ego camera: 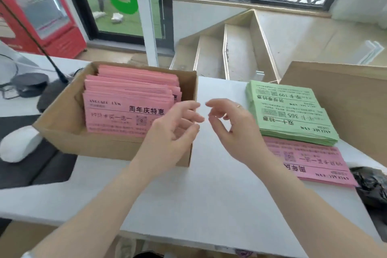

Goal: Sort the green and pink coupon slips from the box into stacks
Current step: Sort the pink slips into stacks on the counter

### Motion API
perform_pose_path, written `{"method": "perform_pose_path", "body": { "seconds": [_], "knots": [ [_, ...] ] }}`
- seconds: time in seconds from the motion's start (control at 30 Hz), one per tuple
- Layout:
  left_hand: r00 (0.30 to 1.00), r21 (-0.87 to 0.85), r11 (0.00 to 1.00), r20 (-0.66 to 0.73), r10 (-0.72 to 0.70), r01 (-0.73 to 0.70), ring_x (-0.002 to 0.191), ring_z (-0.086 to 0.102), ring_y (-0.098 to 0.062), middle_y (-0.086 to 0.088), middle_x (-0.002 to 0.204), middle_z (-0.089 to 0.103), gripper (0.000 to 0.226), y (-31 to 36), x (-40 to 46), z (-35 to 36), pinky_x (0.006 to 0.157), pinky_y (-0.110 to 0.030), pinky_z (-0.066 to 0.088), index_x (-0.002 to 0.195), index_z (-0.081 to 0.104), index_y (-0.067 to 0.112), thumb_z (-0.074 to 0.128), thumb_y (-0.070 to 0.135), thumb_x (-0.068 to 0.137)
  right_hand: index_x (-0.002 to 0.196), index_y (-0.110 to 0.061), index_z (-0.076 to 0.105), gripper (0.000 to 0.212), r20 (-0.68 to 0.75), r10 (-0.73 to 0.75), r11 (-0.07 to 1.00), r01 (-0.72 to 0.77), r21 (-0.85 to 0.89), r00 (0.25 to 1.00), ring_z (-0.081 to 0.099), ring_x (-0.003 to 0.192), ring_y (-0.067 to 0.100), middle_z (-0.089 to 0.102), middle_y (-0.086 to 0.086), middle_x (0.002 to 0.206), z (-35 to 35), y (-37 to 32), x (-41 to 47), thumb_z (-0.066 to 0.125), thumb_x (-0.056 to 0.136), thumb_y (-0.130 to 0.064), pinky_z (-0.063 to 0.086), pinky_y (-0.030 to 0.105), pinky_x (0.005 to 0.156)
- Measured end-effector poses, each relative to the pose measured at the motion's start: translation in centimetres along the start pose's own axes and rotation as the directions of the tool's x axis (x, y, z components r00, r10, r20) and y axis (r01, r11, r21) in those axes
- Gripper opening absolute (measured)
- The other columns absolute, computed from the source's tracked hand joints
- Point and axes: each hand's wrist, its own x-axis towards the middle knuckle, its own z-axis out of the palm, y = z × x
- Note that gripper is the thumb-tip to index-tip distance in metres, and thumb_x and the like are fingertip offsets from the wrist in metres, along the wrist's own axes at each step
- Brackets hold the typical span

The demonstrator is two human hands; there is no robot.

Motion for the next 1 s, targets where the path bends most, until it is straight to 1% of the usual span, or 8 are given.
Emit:
{"method": "perform_pose_path", "body": {
  "seconds": [0.1, 0.2, 0.3, 0.4, 0.47, 0.67, 0.87, 1.0],
  "knots": [
    [0.999, 0.137, 0.990, -0.035, 0.035, -0.030, 0.077, 0.061, -0.003, 0.010, 0.092, 0.066, 0.040, -2.1, 1.0, -6.3, 0.066, -0.014, 0.048, 0.108, 0.051, 0.040, 0.057, 0.006, 0.088, 0.106, -0.015, 0.062, 0.024, 0.023, -0.012, 0.999, 0.012, 0.031, 1.000, 0.050, 0.071, 0.005, 0.055, -0.012, 0.080, 3.6, -2.7, 2.8, 0.053, 0.084, -0.009, 0.039, 0.008, 0.069],
    [0.999, 0.349, 0.936, -0.014, 0.048, -0.041, 0.085, 0.058, 0.000, 0.014, 0.092, 0.064, 0.027, -5.2, 2.7, -12.6, 0.075, -0.011, 0.047, 0.103, 0.060, 0.026, 0.056, 0.004, 0.088, 0.110, -0.015, 0.063, 0.027, 0.120, 0.024, 1.000, -0.022, -0.018, 0.993, 0.052, 0.075, 0.006, 0.056, -0.008, 0.092, 7.8, -4.8, 5.3, 0.055, 0.087, -0.005, 0.040, 0.009, 0.073],
    [0.989, 0.586, 0.799, 0.131, 0.068, -0.133, 0.094, 0.056, -0.002, 0.009, 0.102, 0.063, 0.024, -8.7, 4.8, -18.1, 0.083, -0.007, 0.041, 0.111, 0.062, 0.015, 0.055, 0.008, 0.089, 0.129, -0.018, 0.051, 0.041, 0.230, 0.099, 0.989, -0.070, -0.132, 0.968, 0.052, 0.084, 0.008, 0.057, -0.007, 0.100, 11.5, -6.3, 8.2, 0.053, 0.090, -0.008, 0.040, 0.013, 0.078],
    [0.942, 0.717, 0.616, 0.300, 0.149, -0.326, 0.103, 0.059, -0.025, -0.006, 0.106, 0.067, 0.024, -11.1, 6.9, -21.5, 0.090, -0.032, 0.044, 0.108, 0.064, 0.007, 0.059, 0.005, 0.085, 0.130, -0.020, 0.048, 0.040, 0.285, 0.154, 0.957, -0.071, -0.282, 0.946, 0.052, 0.102, 0.015, 0.055, -0.003, 0.116, 15.0, -7.2, 10.5, 0.051, 0.091, -0.011, 0.044, 0.032, 0.090],
    [0.908, 0.735, 0.544, 0.394, 0.144, -0.405, 0.104, 0.058, -0.030, -0.010, 0.106, 0.066, 0.027, -11.9, 8.0, -22.7, 0.092, -0.042, 0.045, 0.109, 0.064, 0.005, 0.063, 0.007, 0.082, 0.130, -0.018, 0.048, 0.039, 0.325, 0.181, 0.916, -0.038, -0.400, 0.928, 0.048, 0.112, 0.023, 0.051, 0.003, 0.124, 17.0, -7.9, 11.2, 0.049, 0.091, -0.012, 0.042, 0.040, 0.094],
    [0.870, 0.669, 0.602, 0.483, 0.095, -0.437, 0.114, 0.050, -0.025, -0.005, 0.123, 0.057, 0.039, -13.3, 8.5, -23.2, 0.097, -0.036, 0.040, 0.127, 0.052, 0.011, 0.055, 0.018, 0.089, 0.125, -0.013, 0.048, 0.036, 0.307, 0.293, 0.787, -0.046, -0.615, 0.905, 0.042, 0.114, 0.027, 0.048, 0.006, 0.125, 19.0, -9.2, 11.8, 0.051, 0.090, -0.022, 0.039, 0.040, 0.094],
    [0.880, 0.666, 0.615, 0.463, 0.104, -0.422, 0.115, 0.048, -0.022, -0.001, 0.122, 0.055, 0.043, -13.8, 8.3, -23.4, 0.096, -0.037, 0.040, 0.126, 0.052, 0.016, 0.059, 0.030, 0.086, 0.115, -0.015, 0.056, 0.034, 0.317, 0.356, 0.678, -0.009, -0.735, 0.879, 0.040, 0.108, 0.026, 0.046, 0.006, 0.116, 19.5, -10.6, 11.7, 0.059, 0.086, -0.032, 0.034, 0.035, 0.087],
    [0.838, 0.664, 0.589, 0.543, 0.043, -0.461, 0.100, 0.053, -0.018, 0.005, 0.108, 0.059, 0.030, -13.3, 8.3, -23.6, 0.083, -0.030, 0.042, 0.108, 0.057, 0.021, 0.057, 0.042, 0.086, 0.105, -0.017, 0.053, 0.017, 0.323, 0.474, 0.670, -0.097, -0.736, 0.819, 0.050, 0.102, 0.028, 0.053, 0.005, 0.108, 18.6, -10.3, 10.3, 0.055, 0.088, -0.017, 0.036, 0.034, 0.073]
  ]
}}
